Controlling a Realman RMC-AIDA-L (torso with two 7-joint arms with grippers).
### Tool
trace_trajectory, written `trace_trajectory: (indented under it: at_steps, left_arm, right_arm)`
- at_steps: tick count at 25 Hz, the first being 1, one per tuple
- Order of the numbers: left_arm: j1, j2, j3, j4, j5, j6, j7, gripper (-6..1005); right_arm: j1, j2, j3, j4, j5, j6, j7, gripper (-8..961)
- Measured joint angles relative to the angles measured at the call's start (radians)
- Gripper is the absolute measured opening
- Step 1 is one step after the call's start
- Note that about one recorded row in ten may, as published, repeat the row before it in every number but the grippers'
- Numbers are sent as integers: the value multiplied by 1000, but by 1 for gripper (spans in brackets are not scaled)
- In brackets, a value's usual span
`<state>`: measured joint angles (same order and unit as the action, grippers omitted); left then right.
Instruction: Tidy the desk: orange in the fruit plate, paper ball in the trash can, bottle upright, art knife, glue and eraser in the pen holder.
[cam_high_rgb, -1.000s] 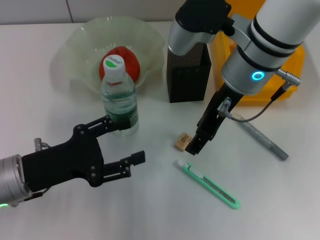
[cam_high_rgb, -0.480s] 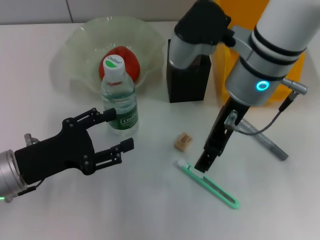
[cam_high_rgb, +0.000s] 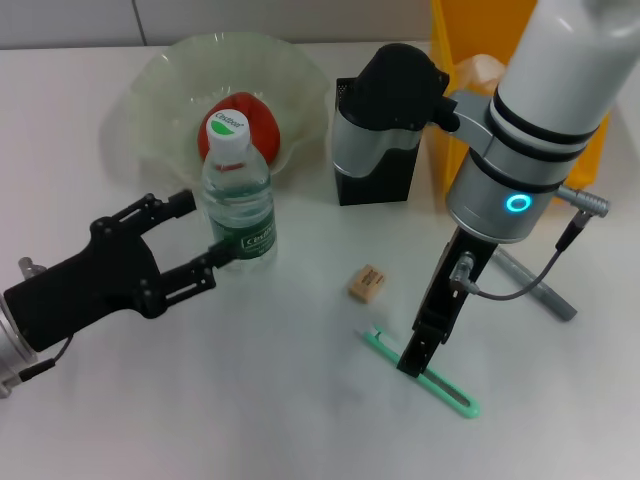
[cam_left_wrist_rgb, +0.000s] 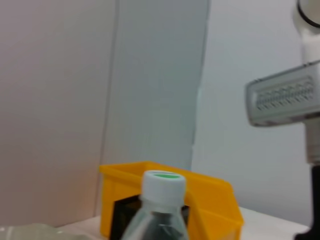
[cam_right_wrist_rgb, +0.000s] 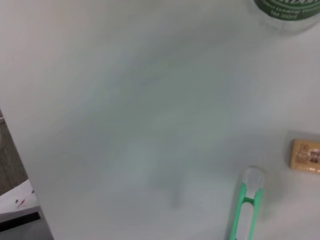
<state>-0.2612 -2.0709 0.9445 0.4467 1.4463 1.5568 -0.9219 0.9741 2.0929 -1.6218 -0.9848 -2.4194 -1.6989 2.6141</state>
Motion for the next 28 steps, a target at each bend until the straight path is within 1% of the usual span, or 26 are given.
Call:
trace_trajectory:
  at_steps: [2, 7, 16, 28]
  left_arm:
    - [-2, 0, -14, -12, 0, 0, 0, 796]
    - [-2, 1, -17, -15, 0, 0, 0, 796]
    - [-10, 0, -10, -17, 5, -9, 0, 796]
    - [-10, 0, -12, -17, 6, -11, 0, 795]
  right_arm:
    - [0, 0, 0, 19, 0, 10, -4, 672]
    - [-2, -1, -5, 50, 1, 28, -9, 664]
    - [-3, -1, -76, 76, 39, 69, -10, 649]
    - [-4, -1, -79, 78, 48, 73, -10, 629]
